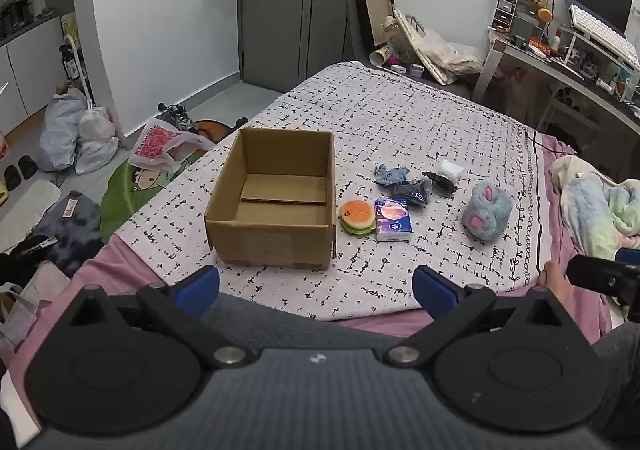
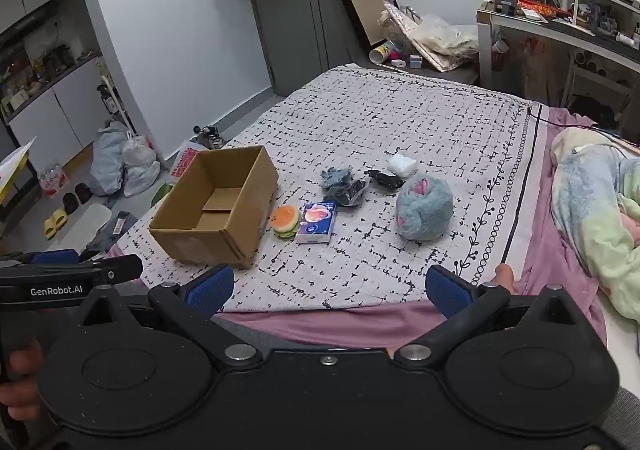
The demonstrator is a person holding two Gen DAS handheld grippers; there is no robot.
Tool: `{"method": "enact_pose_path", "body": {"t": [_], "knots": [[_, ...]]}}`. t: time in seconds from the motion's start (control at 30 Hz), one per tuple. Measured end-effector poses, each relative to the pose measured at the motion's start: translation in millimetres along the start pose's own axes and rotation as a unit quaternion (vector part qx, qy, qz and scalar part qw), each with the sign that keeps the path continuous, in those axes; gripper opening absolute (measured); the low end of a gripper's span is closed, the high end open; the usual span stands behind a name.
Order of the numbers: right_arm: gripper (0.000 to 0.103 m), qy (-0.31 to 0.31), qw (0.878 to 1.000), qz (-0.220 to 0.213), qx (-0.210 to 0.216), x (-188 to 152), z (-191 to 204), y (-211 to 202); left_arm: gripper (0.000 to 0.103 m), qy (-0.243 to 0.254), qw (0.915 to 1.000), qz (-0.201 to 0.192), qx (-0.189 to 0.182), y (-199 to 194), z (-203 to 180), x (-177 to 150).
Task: Organize soft objects
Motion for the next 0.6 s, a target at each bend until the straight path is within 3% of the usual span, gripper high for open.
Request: {"method": "enact_pose_path", "body": {"t": [0.6], "knots": [[0.103, 0.006, 1.000, 0.001, -0.008, -0.6, -3.9, -1.6, 0.102, 0.006, 0.9999, -0.009, -0.006, -4.7, -6.5, 1.0]]}}
Point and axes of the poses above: each gripper's, at about its wrist camera, not at the fingertips, and y roughly the way its jaws point, z to its left, x to its top, the point moved 1 cm from there along y, roughly the way its jaws point, and after that the axes turned 14 degrees about x, right-handed, at the moved point
